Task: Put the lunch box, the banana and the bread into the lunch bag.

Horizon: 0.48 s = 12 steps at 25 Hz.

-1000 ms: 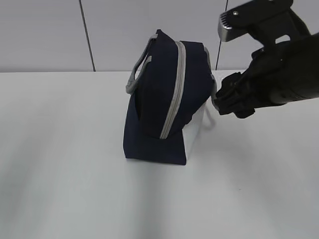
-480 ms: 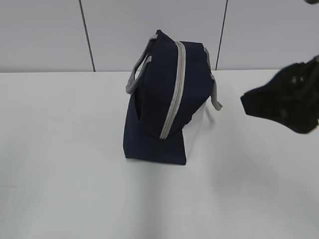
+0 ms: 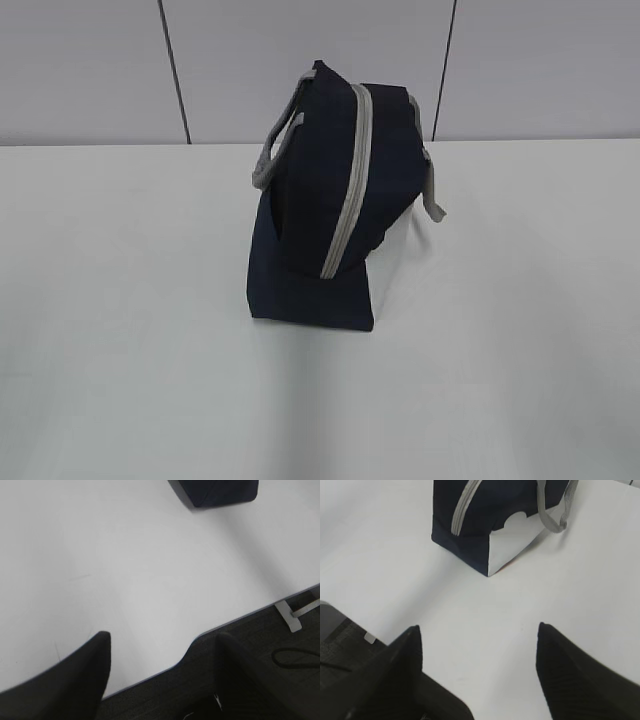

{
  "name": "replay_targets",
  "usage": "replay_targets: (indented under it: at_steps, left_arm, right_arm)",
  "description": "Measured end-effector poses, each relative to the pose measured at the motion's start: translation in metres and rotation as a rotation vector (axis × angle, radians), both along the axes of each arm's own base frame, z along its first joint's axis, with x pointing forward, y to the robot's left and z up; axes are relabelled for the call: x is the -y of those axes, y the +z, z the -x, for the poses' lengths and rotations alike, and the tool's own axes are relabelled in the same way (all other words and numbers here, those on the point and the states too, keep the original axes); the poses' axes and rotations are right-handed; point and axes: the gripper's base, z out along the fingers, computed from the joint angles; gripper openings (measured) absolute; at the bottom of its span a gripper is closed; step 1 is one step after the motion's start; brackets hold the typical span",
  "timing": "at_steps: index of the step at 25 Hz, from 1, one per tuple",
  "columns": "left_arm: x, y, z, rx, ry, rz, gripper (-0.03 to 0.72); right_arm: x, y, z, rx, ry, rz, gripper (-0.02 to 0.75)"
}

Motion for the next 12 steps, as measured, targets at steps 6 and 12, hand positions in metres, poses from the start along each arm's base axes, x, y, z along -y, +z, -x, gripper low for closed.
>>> replay_targets:
  at_steps: [6, 12]
  left_arm:
    - [0.002, -0.004, -0.008, 0.047, 0.010, 0.014, 0.447]
    - [0.002, -0.005, -0.009, 0.053, 0.011, 0.017, 0.447]
  right_arm:
    - [0.027, -0.017, 0.039, -0.039, -0.010, 0.015, 0.531]
    - [0.036, -0.042, 0.052, -0.092, -0.021, 0.043, 0.531]
